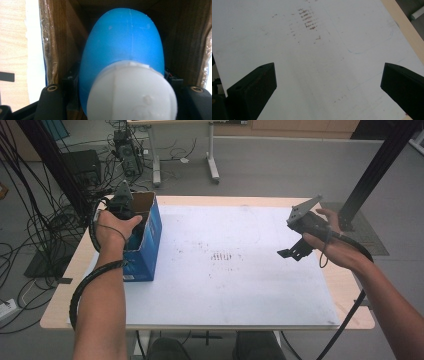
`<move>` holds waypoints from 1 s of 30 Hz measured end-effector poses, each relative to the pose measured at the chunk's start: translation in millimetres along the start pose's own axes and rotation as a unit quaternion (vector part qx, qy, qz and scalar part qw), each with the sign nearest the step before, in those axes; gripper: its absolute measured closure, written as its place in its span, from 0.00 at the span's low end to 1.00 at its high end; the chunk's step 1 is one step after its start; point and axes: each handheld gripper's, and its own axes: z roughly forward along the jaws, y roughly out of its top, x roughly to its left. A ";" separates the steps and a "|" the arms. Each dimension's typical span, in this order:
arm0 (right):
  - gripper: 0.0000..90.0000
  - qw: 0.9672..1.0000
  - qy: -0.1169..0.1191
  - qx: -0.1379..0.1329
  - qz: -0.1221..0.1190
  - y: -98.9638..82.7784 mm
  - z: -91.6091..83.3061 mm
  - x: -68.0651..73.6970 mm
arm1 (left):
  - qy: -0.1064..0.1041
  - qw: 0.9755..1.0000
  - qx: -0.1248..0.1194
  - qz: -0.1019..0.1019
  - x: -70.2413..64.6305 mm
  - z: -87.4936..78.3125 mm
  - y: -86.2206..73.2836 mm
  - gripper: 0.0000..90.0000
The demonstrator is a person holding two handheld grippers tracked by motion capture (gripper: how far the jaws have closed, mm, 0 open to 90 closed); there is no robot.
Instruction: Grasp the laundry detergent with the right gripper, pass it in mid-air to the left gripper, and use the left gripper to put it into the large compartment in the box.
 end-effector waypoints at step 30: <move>0.00 1.000 -0.002 -0.003 0.001 -1.8 -2.3 2.2 | 0.003 1.000 0.000 0.004 -3.4 0.4 2.3 0.40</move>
